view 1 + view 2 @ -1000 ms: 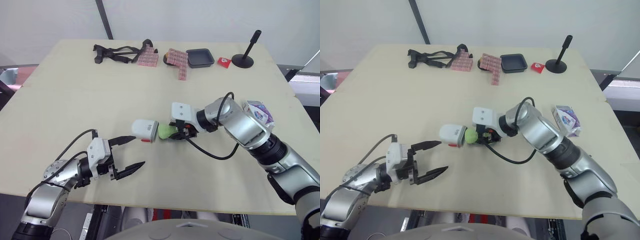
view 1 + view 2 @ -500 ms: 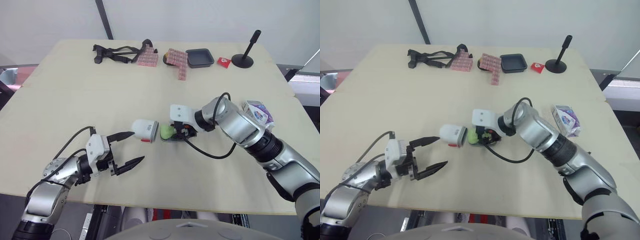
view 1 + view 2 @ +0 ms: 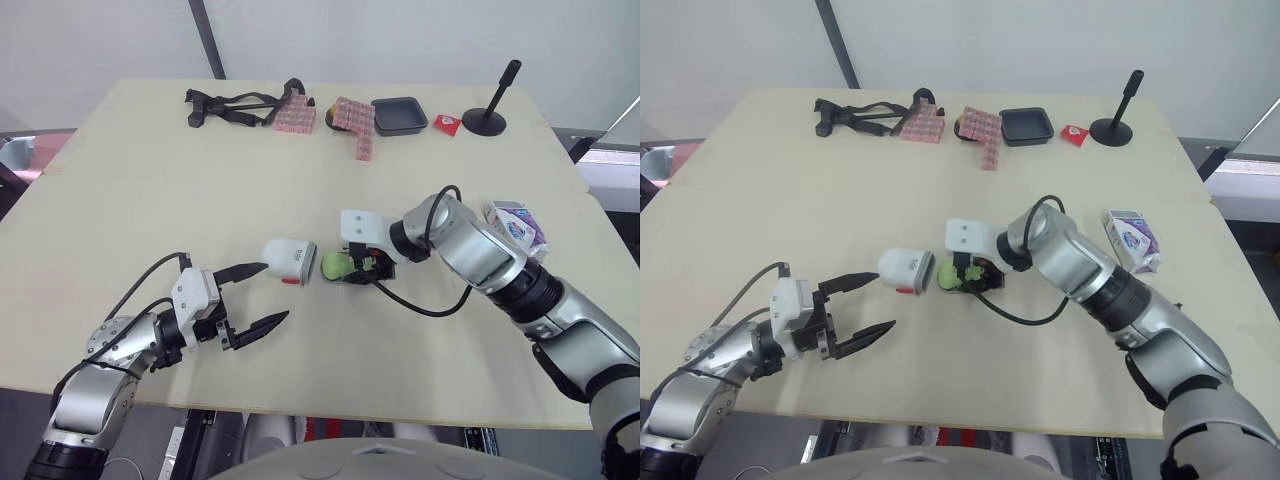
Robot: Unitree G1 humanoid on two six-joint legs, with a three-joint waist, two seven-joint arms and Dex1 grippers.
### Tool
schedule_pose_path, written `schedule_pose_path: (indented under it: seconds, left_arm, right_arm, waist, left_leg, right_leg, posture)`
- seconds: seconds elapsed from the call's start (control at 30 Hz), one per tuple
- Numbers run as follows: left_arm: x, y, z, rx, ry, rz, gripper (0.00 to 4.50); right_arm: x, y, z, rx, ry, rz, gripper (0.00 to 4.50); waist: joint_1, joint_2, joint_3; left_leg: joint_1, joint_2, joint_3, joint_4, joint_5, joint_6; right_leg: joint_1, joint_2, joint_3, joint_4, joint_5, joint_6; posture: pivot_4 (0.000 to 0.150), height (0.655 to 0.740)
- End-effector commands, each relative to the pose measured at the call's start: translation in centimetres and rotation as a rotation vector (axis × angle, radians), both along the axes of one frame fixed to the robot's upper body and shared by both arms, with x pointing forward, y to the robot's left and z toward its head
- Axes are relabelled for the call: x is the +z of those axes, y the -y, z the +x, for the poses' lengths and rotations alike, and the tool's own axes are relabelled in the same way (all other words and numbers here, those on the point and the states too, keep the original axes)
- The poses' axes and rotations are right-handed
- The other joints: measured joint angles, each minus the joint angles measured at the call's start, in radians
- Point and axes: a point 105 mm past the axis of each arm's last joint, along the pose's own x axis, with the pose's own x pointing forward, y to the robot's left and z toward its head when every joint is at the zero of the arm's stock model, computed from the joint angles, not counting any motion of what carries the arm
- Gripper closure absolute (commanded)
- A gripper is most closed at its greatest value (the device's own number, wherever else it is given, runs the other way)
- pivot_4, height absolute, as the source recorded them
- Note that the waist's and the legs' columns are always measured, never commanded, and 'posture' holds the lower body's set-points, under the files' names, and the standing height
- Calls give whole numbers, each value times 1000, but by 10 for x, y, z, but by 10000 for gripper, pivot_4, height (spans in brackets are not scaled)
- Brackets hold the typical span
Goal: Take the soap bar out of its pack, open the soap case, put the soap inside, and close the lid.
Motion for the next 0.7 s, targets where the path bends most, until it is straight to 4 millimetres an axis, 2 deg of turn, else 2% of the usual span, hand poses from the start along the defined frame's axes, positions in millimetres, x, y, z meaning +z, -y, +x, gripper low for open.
schedule_pose_path:
  seconds: [0.03, 0.13, 0.3, 0.47, 0.7]
  left_arm:
    - [7, 3, -3, -18, 33, 10, 0]
    - [6, 3, -2, -27, 40, 29, 0]
    - [7, -3, 6, -49, 56, 75, 0]
    - [17, -13, 30, -89, 83, 146, 0]
    - [24, -10, 63, -282, 91, 316, 0]
  right_arm:
    - [18, -3, 2, 19, 53, 31, 380]
    - [26, -2, -1, 19, 50, 80, 380]
    - [38, 7, -11, 15, 16, 287, 380]
    - [33, 28, -17, 8, 56, 340, 380]
    - [26, 55, -31, -37, 75, 500, 380]
  waist:
    - [0, 0, 0]
    - [0, 0, 0]
    - [9, -1, -1]
    - [7, -1, -1]
    - [7, -1, -1]
  left_leg:
    - [0, 0, 0, 0, 0, 0]
    - [0, 0, 0, 0, 0, 0]
    - [0, 0, 0, 0, 0, 0]
    - [0, 0, 0, 2, 0, 0]
    - [1, 0, 0, 2, 0, -1]
  right_leg:
    - [0, 0, 0, 0, 0, 0]
    - [0, 0, 0, 0, 0, 0]
    - [0, 0, 0, 0, 0, 0]
    - [0, 0, 0, 2, 0, 0]
    - [0, 0, 1, 3, 0, 0]
  posture:
    - [1500, 7400]
    - [1500, 7400]
    - [1500, 7400]
    - [1500, 7400]
    - [1500, 7400]
